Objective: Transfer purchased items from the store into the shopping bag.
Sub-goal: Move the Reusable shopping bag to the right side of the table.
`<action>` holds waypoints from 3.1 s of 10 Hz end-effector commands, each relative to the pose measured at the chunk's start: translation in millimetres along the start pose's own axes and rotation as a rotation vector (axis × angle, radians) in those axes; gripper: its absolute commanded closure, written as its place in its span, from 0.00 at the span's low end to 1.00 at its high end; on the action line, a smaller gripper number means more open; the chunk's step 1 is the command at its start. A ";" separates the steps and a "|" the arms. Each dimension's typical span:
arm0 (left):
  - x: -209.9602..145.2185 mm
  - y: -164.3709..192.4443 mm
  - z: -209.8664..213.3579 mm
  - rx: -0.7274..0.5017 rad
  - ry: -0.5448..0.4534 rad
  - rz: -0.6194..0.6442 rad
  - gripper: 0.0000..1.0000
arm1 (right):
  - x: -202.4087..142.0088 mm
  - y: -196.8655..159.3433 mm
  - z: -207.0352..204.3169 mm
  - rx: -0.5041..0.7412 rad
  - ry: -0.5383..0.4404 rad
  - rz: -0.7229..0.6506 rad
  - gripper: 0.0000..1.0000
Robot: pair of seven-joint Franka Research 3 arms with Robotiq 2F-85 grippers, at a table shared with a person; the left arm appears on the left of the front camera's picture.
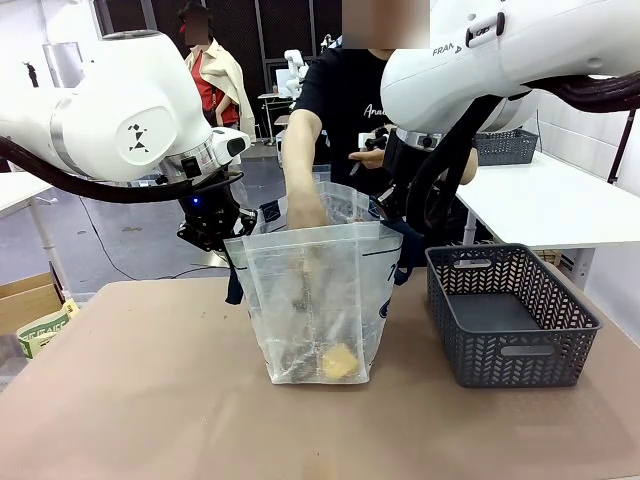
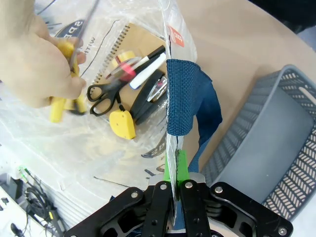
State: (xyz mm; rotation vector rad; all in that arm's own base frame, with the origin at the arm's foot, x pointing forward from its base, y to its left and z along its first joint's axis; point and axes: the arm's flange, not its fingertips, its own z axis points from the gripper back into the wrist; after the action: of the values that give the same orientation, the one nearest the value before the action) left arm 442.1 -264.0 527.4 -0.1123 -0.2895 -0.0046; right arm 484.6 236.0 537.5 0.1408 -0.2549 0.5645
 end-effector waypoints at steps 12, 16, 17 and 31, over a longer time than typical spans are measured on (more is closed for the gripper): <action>-0.6 3.5 0.2 0.002 -0.001 0.019 1.00 | -0.9 -1.9 0.4 -0.001 0.000 -0.010 1.00; -0.6 3.5 0.2 0.002 -0.001 0.019 1.00 | -0.9 -1.9 0.4 -0.001 0.000 -0.010 1.00; -0.6 3.5 0.2 0.002 -0.001 0.019 1.00 | -0.9 -1.9 0.4 -0.001 0.000 -0.010 1.00; -0.6 3.5 0.2 0.002 -0.001 0.019 1.00 | -0.9 -1.9 0.4 -0.001 0.000 -0.010 1.00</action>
State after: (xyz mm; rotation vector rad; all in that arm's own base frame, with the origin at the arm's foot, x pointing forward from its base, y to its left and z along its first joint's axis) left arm 442.1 -264.0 527.4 -0.1123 -0.2894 -0.0046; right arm 484.7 236.1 537.3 0.1408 -0.2546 0.5644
